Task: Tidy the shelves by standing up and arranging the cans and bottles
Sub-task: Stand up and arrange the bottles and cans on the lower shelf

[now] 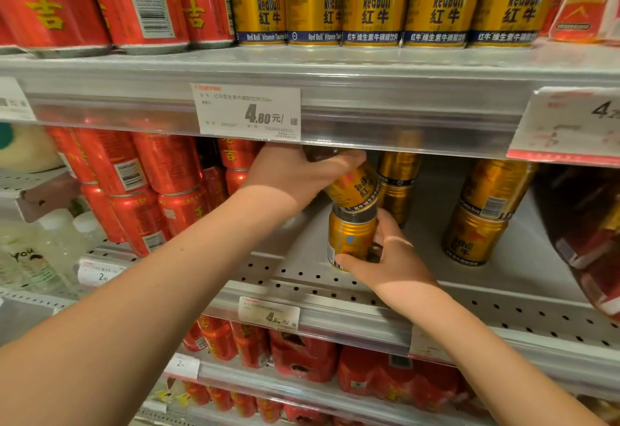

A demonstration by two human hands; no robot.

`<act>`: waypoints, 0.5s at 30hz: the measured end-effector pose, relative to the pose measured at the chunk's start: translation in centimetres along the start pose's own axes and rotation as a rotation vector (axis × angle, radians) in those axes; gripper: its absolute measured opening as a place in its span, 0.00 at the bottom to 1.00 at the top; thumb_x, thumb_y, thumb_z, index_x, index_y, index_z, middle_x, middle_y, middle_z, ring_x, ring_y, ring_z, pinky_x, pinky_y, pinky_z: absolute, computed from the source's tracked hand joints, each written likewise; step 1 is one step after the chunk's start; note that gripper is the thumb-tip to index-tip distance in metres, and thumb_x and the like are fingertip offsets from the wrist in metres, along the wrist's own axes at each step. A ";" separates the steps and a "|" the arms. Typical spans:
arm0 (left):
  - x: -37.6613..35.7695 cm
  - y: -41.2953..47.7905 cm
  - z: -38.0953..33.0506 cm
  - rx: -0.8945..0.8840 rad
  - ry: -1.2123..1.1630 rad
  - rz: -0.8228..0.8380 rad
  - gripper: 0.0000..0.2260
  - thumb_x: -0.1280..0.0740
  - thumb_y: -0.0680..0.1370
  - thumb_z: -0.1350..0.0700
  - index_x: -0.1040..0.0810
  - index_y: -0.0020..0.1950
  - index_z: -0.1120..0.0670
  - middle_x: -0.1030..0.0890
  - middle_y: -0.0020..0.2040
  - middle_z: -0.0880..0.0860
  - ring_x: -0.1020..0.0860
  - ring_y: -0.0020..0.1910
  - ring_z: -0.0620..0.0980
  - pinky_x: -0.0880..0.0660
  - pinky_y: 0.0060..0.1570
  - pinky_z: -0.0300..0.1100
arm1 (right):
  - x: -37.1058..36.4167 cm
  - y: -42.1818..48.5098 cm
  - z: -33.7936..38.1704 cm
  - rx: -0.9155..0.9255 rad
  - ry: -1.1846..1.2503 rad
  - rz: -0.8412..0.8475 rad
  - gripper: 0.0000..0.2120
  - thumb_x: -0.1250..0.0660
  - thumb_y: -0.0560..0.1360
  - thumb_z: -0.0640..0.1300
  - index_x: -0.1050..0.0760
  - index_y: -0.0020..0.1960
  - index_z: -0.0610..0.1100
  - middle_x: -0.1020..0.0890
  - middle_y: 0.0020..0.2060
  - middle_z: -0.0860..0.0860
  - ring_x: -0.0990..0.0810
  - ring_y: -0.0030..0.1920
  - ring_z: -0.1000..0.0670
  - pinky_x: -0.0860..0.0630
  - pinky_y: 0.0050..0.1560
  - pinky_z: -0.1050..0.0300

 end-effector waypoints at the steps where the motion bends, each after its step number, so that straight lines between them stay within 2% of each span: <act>1: -0.5 0.2 -0.1 -0.003 -0.028 0.038 0.19 0.21 0.72 0.47 0.17 0.61 0.48 0.15 0.56 0.42 0.19 0.58 0.39 0.25 0.64 0.41 | 0.2 0.0 0.0 0.000 -0.005 -0.016 0.42 0.22 0.68 0.54 0.42 0.74 0.61 0.26 0.61 0.62 0.25 0.61 0.54 0.28 0.60 0.55; 2: -0.9 0.3 -0.3 -0.005 -0.050 0.080 0.20 0.21 0.72 0.47 0.18 0.62 0.49 0.15 0.57 0.43 0.19 0.59 0.41 0.25 0.65 0.45 | 0.4 0.1 0.0 -0.002 -0.013 -0.029 0.40 0.21 0.68 0.54 0.41 0.73 0.63 0.26 0.59 0.62 0.25 0.59 0.55 0.29 0.58 0.56; 5: -2.0 0.7 -0.5 -0.004 0.001 0.167 0.21 0.23 0.72 0.43 0.19 0.64 0.44 0.17 0.58 0.39 0.20 0.58 0.36 0.25 0.64 0.41 | 1.0 0.3 0.2 -0.009 -0.039 -0.001 0.35 0.21 0.68 0.54 0.40 0.64 0.67 0.27 0.52 0.67 0.25 0.57 0.56 0.30 0.56 0.58; 6: -2.2 0.8 -0.5 0.005 0.020 0.195 0.21 0.23 0.73 0.41 0.19 0.64 0.42 0.17 0.59 0.38 0.20 0.59 0.36 0.25 0.64 0.41 | 1.1 0.4 0.2 -0.012 -0.047 0.022 0.34 0.21 0.68 0.54 0.39 0.64 0.67 0.27 0.51 0.69 0.24 0.57 0.56 0.30 0.57 0.58; 10: -2.2 0.8 -0.5 0.034 0.049 0.269 0.22 0.26 0.73 0.37 0.20 0.65 0.39 0.18 0.60 0.37 0.21 0.60 0.38 0.25 0.65 0.43 | 1.9 0.3 -0.1 -0.035 -0.073 0.051 0.36 0.22 0.68 0.55 0.38 0.70 0.63 0.26 0.58 0.63 0.24 0.61 0.54 0.28 0.61 0.55; 13: -1.9 0.7 -1.0 0.000 0.100 0.264 0.20 0.30 0.73 0.33 0.20 0.63 0.36 0.18 0.56 0.33 0.21 0.55 0.31 0.26 0.57 0.34 | 2.6 0.2 -0.5 -0.042 -0.050 0.037 0.34 0.22 0.68 0.54 0.39 0.65 0.69 0.25 0.56 0.66 0.22 0.60 0.55 0.27 0.61 0.55; 15: -2.3 0.6 -1.1 0.012 0.114 0.282 0.21 0.31 0.72 0.32 0.20 0.63 0.36 0.17 0.57 0.35 0.20 0.56 0.35 0.25 0.59 0.38 | 3.0 0.2 -0.6 -0.038 -0.039 0.034 0.34 0.22 0.68 0.53 0.40 0.61 0.73 0.25 0.52 0.70 0.22 0.58 0.56 0.26 0.61 0.54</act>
Point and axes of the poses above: each hand's wrist, its own y-axis towards the middle knuckle, its own x-axis out of the back of the hand, z = x × y, the point moved 5 cm from there along y, towards the middle knuckle
